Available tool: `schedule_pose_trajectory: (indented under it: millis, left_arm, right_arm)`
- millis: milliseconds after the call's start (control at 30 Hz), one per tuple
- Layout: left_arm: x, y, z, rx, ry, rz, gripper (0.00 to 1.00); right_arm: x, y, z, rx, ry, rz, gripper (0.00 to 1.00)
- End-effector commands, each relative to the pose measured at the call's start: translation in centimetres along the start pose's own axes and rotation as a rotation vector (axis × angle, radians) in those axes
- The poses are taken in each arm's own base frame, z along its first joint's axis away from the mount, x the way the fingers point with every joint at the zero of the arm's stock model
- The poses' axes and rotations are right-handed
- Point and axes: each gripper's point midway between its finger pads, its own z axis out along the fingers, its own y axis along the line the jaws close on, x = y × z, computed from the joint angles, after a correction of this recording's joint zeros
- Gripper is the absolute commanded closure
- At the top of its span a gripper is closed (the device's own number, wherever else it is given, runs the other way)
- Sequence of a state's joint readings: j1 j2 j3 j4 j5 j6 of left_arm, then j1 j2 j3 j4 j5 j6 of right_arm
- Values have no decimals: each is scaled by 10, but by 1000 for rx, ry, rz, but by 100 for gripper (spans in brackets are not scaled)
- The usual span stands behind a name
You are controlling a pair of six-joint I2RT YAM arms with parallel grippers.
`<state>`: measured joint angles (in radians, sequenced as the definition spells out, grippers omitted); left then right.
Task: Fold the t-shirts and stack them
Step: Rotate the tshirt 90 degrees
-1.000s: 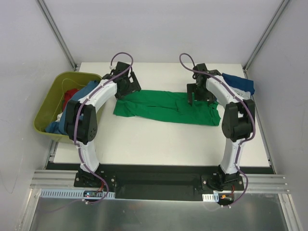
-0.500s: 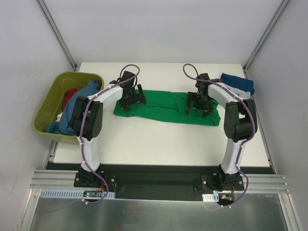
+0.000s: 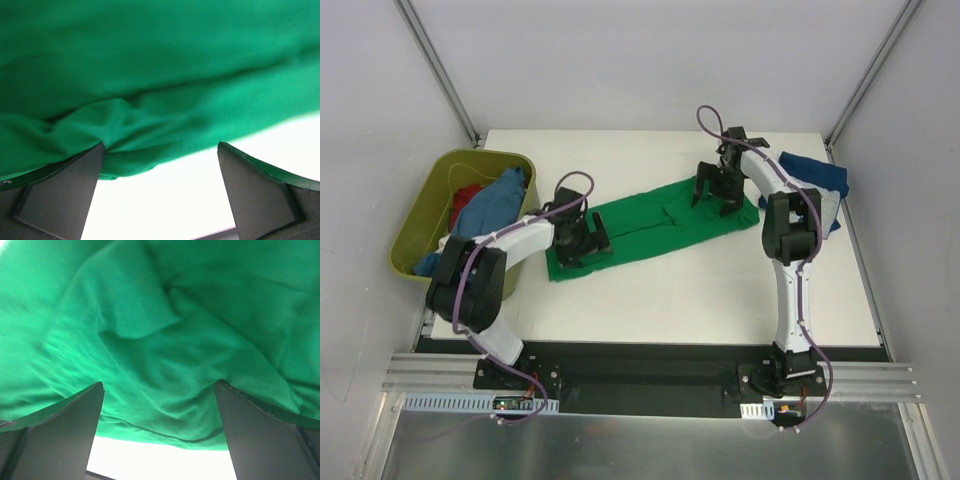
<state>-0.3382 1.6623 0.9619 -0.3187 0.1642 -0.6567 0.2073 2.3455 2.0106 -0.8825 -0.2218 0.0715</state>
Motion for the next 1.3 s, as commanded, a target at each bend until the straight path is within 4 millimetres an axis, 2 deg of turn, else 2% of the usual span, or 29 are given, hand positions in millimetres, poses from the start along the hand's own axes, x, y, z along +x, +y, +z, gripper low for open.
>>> schedule_pose_trajectory:
  millis: [0, 67, 100, 167, 200, 233, 267, 300, 333, 367, 433, 500, 600, 733, 800, 833, 867, 900, 933, 967, 1033, 1067, 1100, 1133, 1167, 1200, 1267]
  left_arm:
    - [134, 17, -13, -60, 348, -29, 1]
    - [159, 2, -17, -48, 398, -32, 1]
    - [179, -15, -19, -34, 422, 44, 1]
    - [193, -33, -11, -41, 424, 125, 1]
    - [190, -62, -11, 10, 406, 172, 1]
    - [207, -78, -11, 34, 423, 252, 1]
    - [208, -103, 0, 66, 401, 304, 1]
    - [226, -118, 2, 94, 413, 366, 1]
    - [236, -122, 17, 85, 435, 386, 1]
    - [241, -146, 17, 137, 444, 399, 1]
    - [252, -162, 26, 169, 454, 421, 1]
    - [247, -169, 39, 162, 410, 420, 1]
    - [234, -171, 43, 148, 337, 416, 1]
    - [230, -184, 26, 206, 323, 439, 1]
    - [229, -186, 19, 226, 318, 454, 1]
    - [230, -191, 9, 255, 326, 461, 1]
    - [230, -195, 3, 275, 327, 467, 1]
    - [231, -199, -3, 292, 326, 475, 1]
    - [230, -206, -15, 326, 313, 490, 1]
    - [229, -209, -22, 343, 298, 505, 1]
    - [228, -212, -43, 382, 248, 542, 1]
    - [228, -212, -50, 396, 236, 556, 1]
    - [230, -210, -57, 409, 227, 572, 1]
    - [230, -204, -68, 425, 217, 586, 1]
    - [230, -200, -74, 436, 218, 591, 1]
    - [228, -199, -88, 466, 205, 598, 1]
    - [228, -177, -87, 435, 193, 598, 1]
  right_arm:
    - [-27, 46, 26, -141, -7, -33, 3]
    - [-47, 76, 22, -241, -61, -37, 3]
    - [-58, 94, 31, -292, -111, -56, 3]
    - [-67, 118, 34, -353, -152, -20, 3]
    - [-76, 138, 36, -388, -210, -44, 3]
    - [-80, 147, 38, -399, -235, -37, 3]
    - [-86, 166, 36, -442, -271, -37, 3]
    - [-91, 173, 39, -462, -286, -26, 3]
    - [-95, 178, 40, -472, -306, -16, 3]
    - [-101, 188, 40, -500, -338, -15, 3]
    - [-111, 187, 43, -480, -385, -1, 3]
    - [-124, 184, 40, -459, -448, -13, 3]
    - [-145, 172, 41, -422, -531, -9, 3]
    - [-162, 156, 29, -412, -572, 30, 3]
    - [-172, 155, 5, -434, -604, 34, 3]
    - [-173, 160, -7, -461, -610, 22, 3]
    - [-177, 168, -33, -488, -642, 4, 3]
    - [-177, 172, -48, -501, -658, -14, 3]
    - [-177, 176, -62, -507, -676, -50, 3]
    - [-174, 183, -90, -519, -699, -72, 3]
    - [-168, 186, -113, -518, -711, -107, 3]
    - [-162, 189, -131, -527, -721, -117, 3]
    - [-157, 188, -139, -528, -718, -123, 3]
    - [-148, 192, -156, -539, -718, -152, 3]
    - [-142, 190, -155, -524, -701, -160, 3]
    - [-136, 190, -159, -510, -690, -176, 3]
    - [-112, 185, -158, -436, -639, -228, 3]
